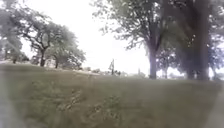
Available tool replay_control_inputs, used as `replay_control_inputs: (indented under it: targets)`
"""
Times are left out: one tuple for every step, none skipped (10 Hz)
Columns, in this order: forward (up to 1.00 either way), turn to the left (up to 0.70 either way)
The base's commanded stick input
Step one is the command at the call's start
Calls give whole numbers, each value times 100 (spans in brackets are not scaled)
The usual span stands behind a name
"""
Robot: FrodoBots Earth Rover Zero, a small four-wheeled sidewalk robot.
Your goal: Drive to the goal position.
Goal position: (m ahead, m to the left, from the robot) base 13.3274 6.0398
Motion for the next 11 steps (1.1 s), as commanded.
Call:
replay_control_inputs:
  targets:
    - [100,0]
    - [100,0]
    - [100,-22]
    - [100,-39]
    - [100,-40]
    - [100,-19]
    - [100,-7]
    - [100,-6]
    - [100,-4]
    - [100,-3]
    - [100,-2]
